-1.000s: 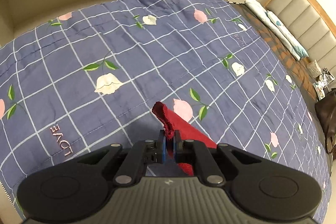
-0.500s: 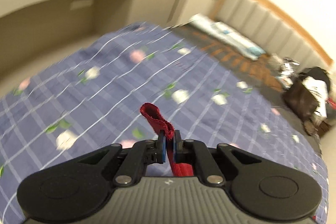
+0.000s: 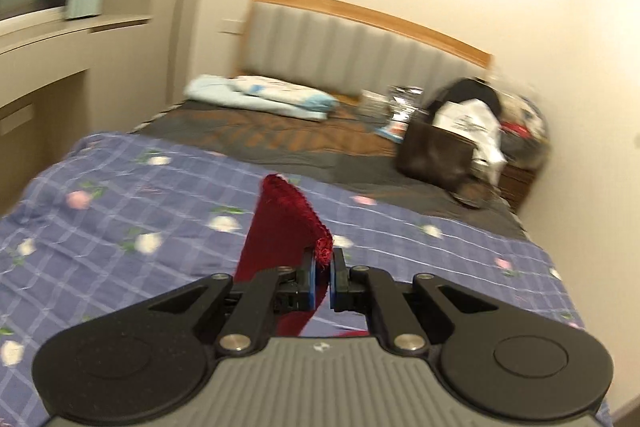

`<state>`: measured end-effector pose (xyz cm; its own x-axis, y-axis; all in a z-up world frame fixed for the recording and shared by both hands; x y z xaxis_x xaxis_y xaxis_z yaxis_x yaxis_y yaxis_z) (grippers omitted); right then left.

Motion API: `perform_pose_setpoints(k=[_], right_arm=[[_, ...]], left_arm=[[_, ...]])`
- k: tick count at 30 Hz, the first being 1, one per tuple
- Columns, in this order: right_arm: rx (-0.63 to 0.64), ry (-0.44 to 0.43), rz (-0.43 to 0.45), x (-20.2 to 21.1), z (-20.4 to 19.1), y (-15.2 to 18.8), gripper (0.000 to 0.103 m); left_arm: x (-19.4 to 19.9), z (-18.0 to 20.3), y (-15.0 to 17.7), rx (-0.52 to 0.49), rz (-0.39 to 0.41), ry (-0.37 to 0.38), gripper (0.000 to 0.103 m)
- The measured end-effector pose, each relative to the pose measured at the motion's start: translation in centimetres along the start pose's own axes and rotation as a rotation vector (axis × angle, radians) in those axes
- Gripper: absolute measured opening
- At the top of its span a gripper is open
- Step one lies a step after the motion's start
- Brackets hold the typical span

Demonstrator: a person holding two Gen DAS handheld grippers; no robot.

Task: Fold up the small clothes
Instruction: 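Carry the sleeve across the shirt body and open the left tool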

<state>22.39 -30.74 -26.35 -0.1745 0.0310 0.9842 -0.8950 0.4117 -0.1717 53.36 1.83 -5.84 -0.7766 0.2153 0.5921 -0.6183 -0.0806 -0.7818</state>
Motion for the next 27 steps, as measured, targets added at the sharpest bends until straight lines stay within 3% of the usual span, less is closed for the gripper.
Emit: perform_pose_setpoints(k=[6, 14, 20, 24, 27], right_arm=[[-0.001, 0.018, 0.015, -0.5, 6.7, -1.8, 0.102], [-0.026, 0.070, -0.010, -1.1, 13.5, -2.3, 0.102], [-0.071, 0.093, -0.031, -1.6, 16.4, -1.6, 0.102], [-0.084, 0.092, -0.058, -2.3, 16.8, -1.2, 0.102], [-0.073, 0.086, -0.074, -2.8, 16.5, -1.2, 0.102]], left_arm=[[-3.8, 12.3, 3.8, -0.082, -0.043, 0.094, 0.005], [-11.4, 23.9, 13.4, -0.194, -0.198, 0.146, 0.005], [-14.0, 27.1, 19.2, -0.264, -0.314, 0.150, 0.006], [-14.7, 27.8, 20.9, -0.283, -0.381, 0.156, 0.008], [-15.1, 27.3, 21.0, -0.285, -0.409, 0.151, 0.017]])
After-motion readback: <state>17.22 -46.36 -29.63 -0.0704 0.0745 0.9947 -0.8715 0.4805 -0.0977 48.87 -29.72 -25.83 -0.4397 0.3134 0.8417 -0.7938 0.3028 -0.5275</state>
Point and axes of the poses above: each gripper's, at about its wrist camera, not at the fingertips, and x roughly against the way its jaws point, z to its right, y to its underside, the point moved 6 cm from there along -x, roughly the way its jaws point
